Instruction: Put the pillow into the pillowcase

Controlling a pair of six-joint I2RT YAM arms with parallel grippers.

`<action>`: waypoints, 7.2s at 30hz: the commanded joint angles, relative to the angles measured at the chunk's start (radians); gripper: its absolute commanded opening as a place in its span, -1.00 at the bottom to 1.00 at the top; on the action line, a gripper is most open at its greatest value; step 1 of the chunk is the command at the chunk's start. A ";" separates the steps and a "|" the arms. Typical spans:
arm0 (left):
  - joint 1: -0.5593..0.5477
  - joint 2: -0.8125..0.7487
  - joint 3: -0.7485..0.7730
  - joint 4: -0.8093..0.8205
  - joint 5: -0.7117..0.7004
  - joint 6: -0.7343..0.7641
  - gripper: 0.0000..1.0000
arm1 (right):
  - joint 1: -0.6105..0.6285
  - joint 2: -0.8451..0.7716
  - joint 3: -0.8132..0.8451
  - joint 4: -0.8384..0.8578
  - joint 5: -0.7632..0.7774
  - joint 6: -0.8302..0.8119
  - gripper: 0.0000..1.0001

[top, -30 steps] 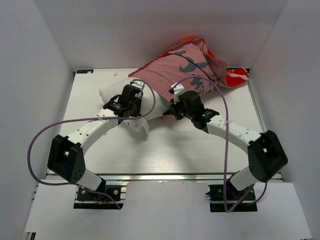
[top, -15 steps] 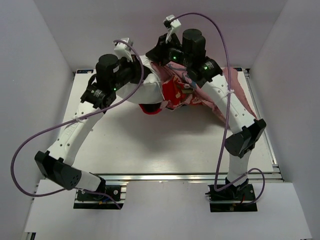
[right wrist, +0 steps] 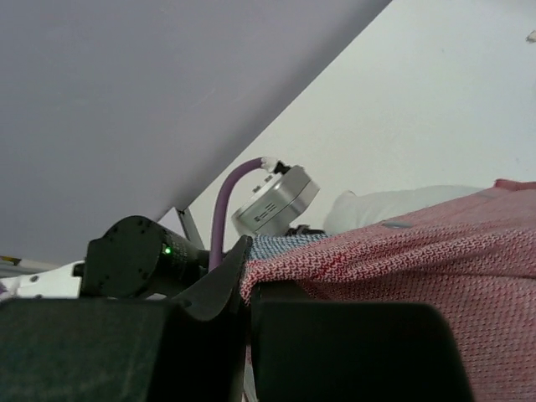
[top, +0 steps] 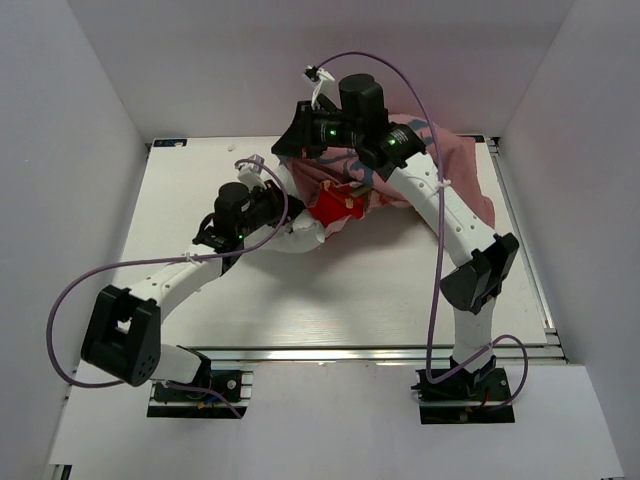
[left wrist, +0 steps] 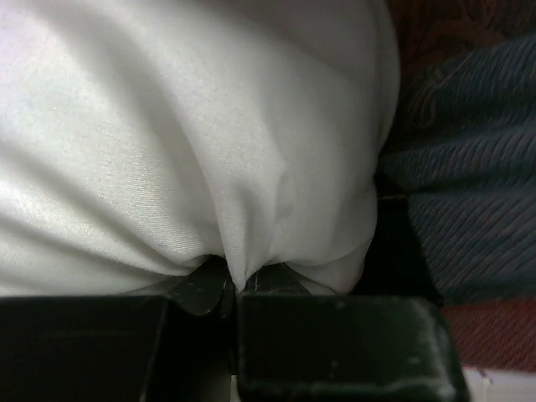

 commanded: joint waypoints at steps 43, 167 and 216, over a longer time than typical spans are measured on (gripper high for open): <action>-0.015 -0.421 0.100 -0.591 -0.412 0.398 0.96 | -0.373 -0.532 -0.747 0.102 -0.188 -0.644 0.79; 0.161 0.368 0.511 0.398 -0.035 -1.147 -1.00 | 0.272 -0.663 -0.994 0.481 0.127 -0.271 -1.00; 0.374 0.089 1.003 -0.600 0.199 -0.161 0.91 | -0.409 -0.346 -0.364 0.405 0.122 -0.010 -1.00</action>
